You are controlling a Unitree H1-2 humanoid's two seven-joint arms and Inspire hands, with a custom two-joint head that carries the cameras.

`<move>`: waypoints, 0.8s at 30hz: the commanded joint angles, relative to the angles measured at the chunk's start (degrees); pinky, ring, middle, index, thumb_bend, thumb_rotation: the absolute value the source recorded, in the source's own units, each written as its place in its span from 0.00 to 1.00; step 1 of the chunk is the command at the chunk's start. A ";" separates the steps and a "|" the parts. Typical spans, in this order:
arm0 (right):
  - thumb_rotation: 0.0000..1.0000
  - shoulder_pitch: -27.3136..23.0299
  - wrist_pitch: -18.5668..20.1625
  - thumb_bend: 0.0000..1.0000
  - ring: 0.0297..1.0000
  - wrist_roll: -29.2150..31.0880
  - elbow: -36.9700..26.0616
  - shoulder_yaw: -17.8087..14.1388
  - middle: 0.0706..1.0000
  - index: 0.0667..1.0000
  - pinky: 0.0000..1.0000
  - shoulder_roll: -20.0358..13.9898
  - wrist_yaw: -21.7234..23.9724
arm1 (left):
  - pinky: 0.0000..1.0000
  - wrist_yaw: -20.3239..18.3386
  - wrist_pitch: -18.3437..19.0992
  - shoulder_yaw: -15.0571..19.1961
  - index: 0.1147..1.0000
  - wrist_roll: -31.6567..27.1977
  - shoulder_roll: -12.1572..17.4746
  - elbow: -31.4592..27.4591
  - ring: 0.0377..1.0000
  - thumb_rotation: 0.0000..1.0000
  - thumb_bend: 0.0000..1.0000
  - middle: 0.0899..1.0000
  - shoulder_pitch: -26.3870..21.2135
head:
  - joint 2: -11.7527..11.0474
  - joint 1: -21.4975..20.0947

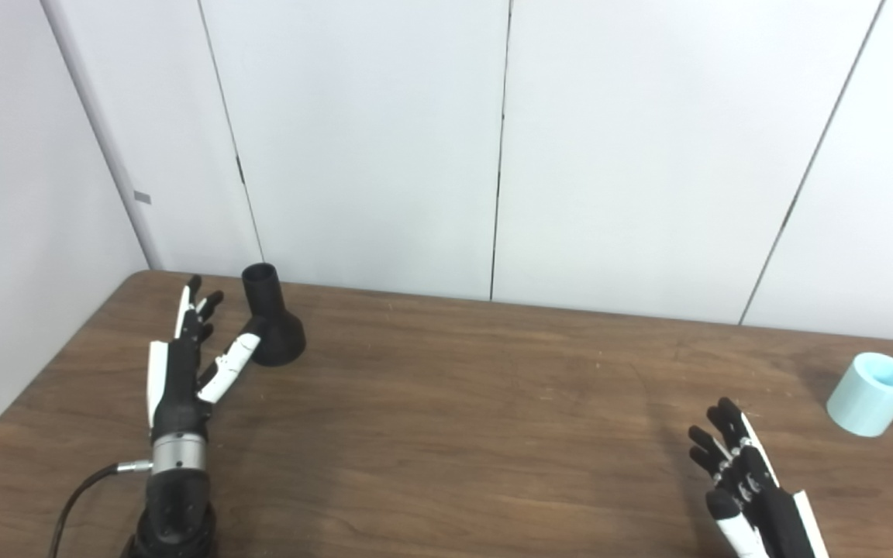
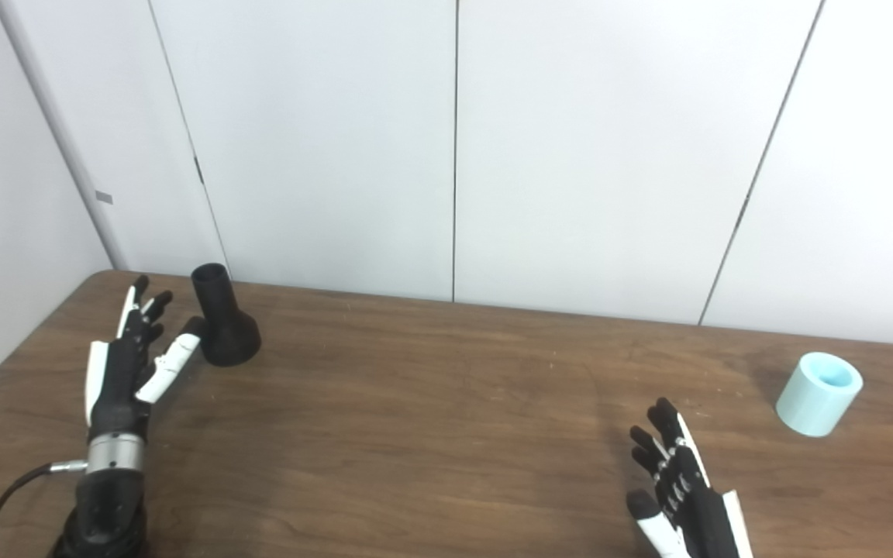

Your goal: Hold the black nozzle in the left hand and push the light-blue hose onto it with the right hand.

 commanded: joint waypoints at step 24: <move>0.70 3.50 0.73 0.80 0.87 0.85 1.09 0.60 0.94 0.96 0.86 0.66 0.86 | 1.00 5.00 2.54 -4.68 0.74 6.22 6.72 15.65 0.92 0.55 0.72 0.94 -11.77 | 1.26 -0.56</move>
